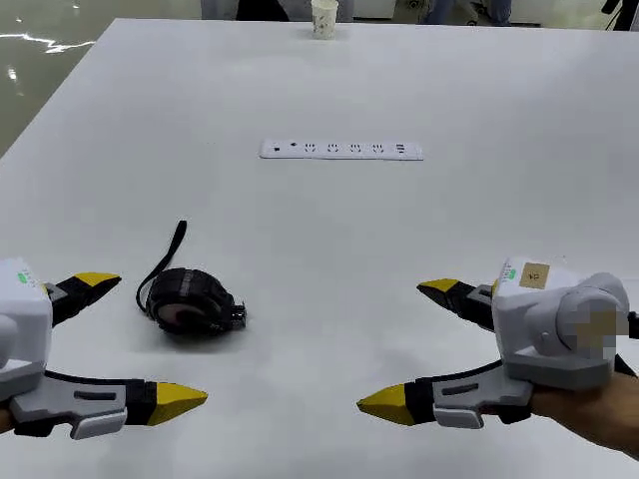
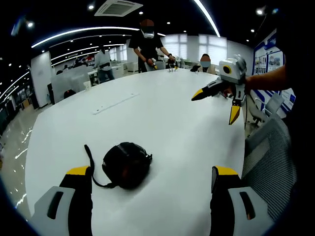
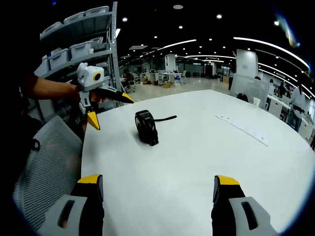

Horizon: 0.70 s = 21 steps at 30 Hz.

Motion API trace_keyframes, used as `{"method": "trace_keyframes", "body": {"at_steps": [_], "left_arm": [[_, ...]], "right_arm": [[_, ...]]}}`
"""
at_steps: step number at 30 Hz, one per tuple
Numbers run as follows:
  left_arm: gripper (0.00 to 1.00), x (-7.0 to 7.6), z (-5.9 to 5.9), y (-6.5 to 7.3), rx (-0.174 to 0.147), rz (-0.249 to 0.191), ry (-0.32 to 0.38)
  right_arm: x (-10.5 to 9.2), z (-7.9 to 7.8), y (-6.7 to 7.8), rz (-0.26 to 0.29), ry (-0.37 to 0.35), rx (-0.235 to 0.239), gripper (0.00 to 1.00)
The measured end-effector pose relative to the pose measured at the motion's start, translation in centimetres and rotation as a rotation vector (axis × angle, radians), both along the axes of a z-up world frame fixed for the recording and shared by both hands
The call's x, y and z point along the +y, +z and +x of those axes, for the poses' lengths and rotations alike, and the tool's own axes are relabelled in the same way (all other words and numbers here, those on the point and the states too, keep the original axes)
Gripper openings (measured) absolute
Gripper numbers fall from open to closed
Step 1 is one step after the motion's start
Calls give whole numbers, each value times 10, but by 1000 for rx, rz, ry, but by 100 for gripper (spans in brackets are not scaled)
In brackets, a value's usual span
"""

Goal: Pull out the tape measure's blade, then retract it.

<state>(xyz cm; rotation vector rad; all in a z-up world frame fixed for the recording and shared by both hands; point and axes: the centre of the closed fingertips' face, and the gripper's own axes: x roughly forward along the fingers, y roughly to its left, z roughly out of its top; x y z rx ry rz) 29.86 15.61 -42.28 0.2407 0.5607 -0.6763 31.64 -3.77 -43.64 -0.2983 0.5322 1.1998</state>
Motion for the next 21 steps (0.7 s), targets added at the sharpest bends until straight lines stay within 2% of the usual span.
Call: {"method": "trace_keyframes", "body": {"at_steps": [17,21], "left_arm": [[98,7,14,-12,38,47,-63],[97,9,17,-16,44,73,-89]], "right_arm": [[19,15,-12,-33,86,2,86],[25,19,-13,-37,103,5,84]]}}
